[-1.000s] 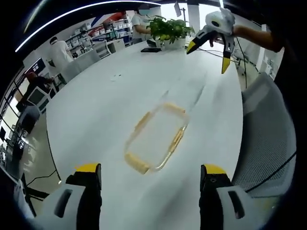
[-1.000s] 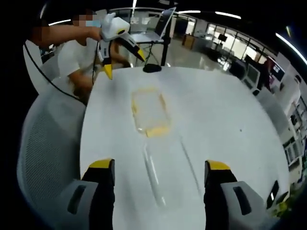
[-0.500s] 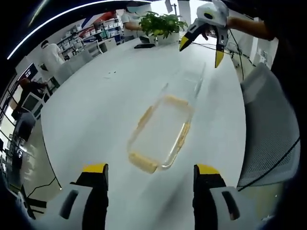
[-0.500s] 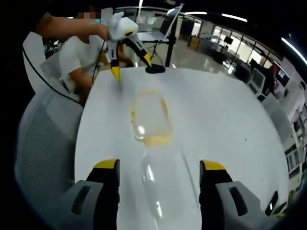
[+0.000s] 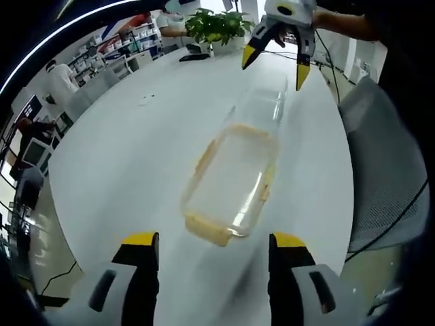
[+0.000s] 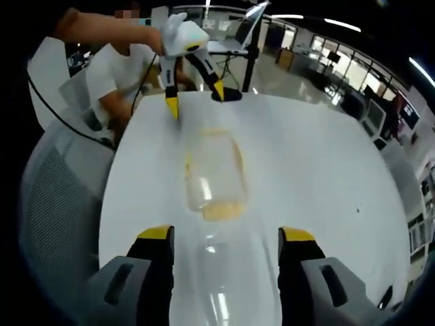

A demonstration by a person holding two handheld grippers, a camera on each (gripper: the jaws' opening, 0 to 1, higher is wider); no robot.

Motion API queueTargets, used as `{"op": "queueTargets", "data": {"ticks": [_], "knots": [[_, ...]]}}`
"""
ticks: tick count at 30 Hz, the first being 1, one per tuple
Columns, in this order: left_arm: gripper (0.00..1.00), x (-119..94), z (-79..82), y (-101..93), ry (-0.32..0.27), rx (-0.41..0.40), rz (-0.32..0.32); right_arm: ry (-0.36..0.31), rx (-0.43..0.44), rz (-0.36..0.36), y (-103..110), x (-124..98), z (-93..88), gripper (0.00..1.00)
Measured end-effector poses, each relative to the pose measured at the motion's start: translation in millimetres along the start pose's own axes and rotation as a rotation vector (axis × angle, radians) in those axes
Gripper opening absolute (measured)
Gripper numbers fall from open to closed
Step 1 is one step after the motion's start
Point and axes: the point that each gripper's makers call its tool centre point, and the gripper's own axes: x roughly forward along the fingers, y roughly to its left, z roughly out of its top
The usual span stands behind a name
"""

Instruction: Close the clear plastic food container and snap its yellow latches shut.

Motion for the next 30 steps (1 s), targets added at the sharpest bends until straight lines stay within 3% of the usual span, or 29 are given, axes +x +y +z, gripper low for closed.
{"op": "queueTargets", "data": {"ticks": [22, 30], "knots": [[0.51, 23, -11.1, 6.8, 0.077, 0.091, -0.087, 0.092, -0.025, 0.080, 3, 45, 0.2, 0.53], [0.47, 32, -8.2, 7.5, 0.098, 0.153, -0.125, 0.109, -0.048, 0.102, 6, 59, -1.0, 0.53]]}}
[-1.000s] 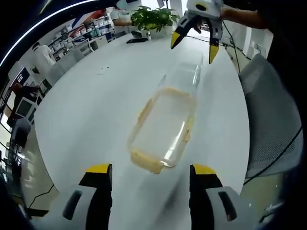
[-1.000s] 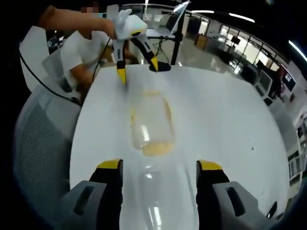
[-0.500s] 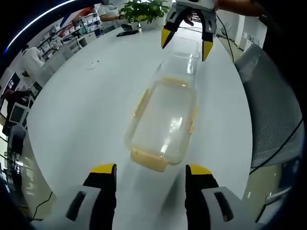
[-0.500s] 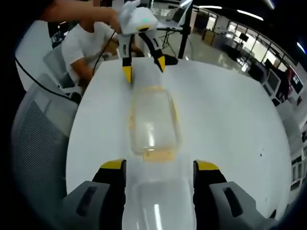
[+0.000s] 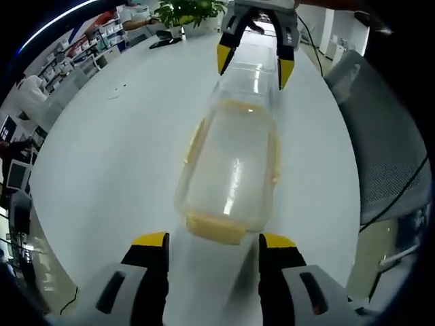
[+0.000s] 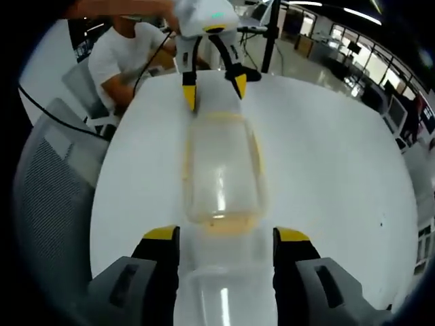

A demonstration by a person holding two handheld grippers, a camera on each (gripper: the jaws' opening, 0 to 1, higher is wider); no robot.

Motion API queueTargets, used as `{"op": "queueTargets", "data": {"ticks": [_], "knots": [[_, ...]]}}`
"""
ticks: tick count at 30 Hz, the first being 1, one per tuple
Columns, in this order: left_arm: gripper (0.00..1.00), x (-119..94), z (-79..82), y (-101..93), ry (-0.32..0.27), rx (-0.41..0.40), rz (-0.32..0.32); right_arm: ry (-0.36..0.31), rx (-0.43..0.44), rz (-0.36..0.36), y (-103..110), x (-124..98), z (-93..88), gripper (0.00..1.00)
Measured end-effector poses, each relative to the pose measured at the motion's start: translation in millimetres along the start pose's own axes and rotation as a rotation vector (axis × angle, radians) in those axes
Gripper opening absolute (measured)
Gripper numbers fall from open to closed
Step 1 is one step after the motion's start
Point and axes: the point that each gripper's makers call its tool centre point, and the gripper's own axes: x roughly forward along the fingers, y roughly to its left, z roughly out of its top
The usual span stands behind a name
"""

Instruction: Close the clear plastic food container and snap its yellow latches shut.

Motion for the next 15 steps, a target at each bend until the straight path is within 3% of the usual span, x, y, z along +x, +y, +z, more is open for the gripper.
{"op": "queueTargets", "data": {"ticks": [15], "knots": [[0.42, 13, -0.7, 4.0, 0.038, 0.060, -0.043, 0.074, -0.040, 0.014, -2, 24, -2.1, 0.50]]}}
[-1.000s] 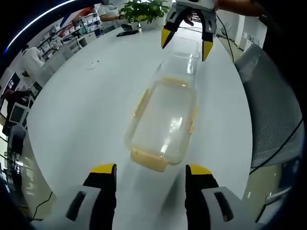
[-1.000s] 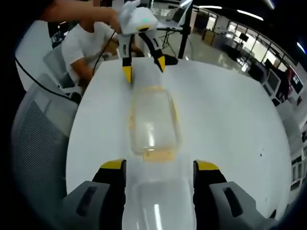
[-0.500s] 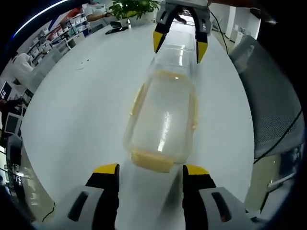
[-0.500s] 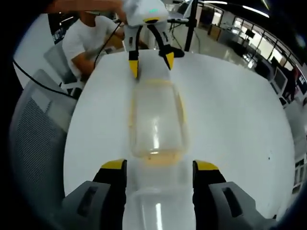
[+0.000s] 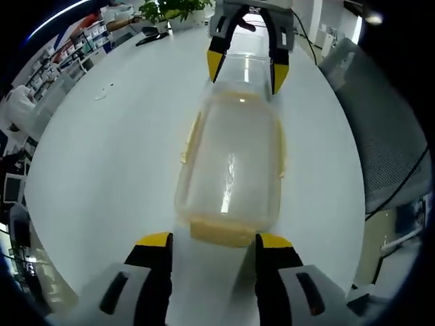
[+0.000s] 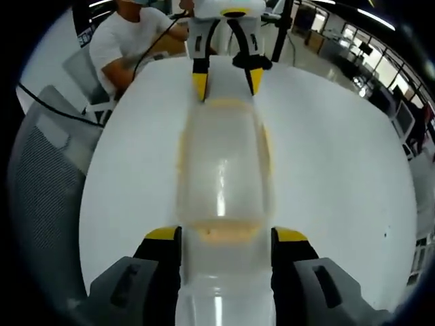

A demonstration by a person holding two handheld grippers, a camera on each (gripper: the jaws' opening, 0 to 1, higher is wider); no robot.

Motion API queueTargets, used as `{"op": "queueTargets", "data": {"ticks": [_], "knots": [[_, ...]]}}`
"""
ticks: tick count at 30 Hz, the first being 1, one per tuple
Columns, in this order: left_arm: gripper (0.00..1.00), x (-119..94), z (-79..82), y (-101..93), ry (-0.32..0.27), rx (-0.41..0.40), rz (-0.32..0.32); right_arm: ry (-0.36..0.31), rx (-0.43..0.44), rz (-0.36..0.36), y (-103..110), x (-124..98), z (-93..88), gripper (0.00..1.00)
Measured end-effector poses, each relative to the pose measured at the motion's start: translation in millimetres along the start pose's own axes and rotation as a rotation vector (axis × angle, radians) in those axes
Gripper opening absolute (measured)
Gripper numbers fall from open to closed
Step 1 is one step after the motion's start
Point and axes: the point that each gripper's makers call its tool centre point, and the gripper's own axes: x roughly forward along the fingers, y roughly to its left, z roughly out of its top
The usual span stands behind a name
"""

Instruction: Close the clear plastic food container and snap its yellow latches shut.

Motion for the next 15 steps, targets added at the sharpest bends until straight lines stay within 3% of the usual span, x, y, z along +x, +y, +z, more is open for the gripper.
{"op": "queueTargets", "data": {"ticks": [15], "knots": [[0.40, 10, -1.7, -3.7, 0.008, 0.036, -0.053, 0.073, -0.028, 0.032, -3, 18, -9.0, 0.49]]}}
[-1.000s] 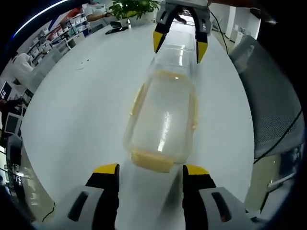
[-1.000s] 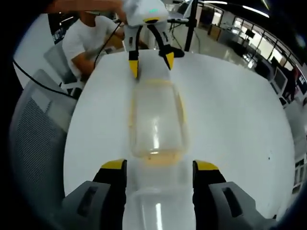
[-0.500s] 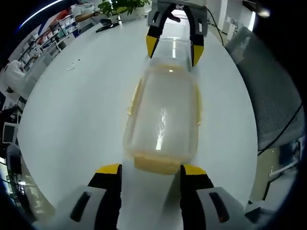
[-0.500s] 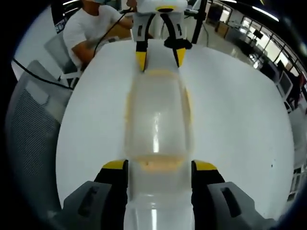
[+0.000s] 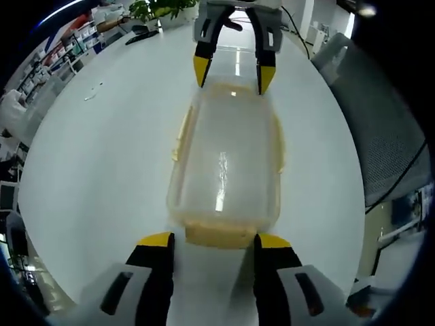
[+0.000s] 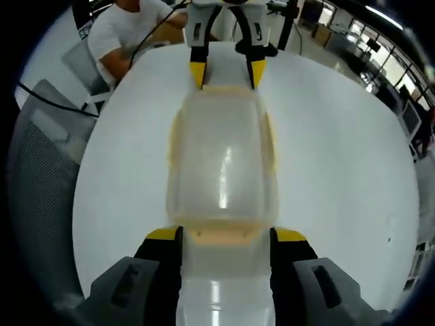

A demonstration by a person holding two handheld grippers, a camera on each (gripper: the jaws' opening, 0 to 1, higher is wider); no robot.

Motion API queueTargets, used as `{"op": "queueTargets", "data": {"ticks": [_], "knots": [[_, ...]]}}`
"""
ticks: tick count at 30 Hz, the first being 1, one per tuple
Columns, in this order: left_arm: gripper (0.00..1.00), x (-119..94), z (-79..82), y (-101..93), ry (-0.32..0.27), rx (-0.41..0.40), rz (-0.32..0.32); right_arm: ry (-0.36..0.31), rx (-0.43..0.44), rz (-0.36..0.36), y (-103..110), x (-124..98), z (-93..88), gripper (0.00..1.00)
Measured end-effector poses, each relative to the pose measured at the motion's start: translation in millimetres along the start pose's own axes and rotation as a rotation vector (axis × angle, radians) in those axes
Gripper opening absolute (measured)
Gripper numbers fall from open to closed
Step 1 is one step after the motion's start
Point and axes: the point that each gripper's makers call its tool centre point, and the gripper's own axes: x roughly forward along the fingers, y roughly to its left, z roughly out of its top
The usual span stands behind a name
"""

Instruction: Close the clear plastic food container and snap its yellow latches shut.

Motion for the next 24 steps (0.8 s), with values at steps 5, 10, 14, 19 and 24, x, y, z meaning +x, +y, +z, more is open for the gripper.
{"op": "queueTargets", "data": {"ticks": [5, 10, 14, 19, 24], "knots": [[0.37, 3.2, 1.4, -3.1, 0.003, 0.019, -0.022, 0.009, -0.003, 0.020, 1.8, 4.6, -0.9, 0.49], [0.36, 3.7, 2.9, -4.6, 0.009, 0.043, -0.035, 0.007, 0.006, 0.033, 2.1, 3.4, -2.6, 0.49], [0.35, 4.9, 4.4, -6.7, 0.024, 0.062, -0.043, 0.008, 0.009, 0.034, 3.3, 3.6, -3.9, 0.48], [0.34, 5.2, 5.8, -7.5, 0.023, 0.064, -0.045, 0.010, 0.011, 0.029, 4.3, 3.0, -5.7, 0.38], [0.34, 4.8, 6.1, -7.7, 0.029, 0.067, -0.043, 0.010, 0.011, 0.027, 4.6, 2.7, -5.4, 0.38]]}}
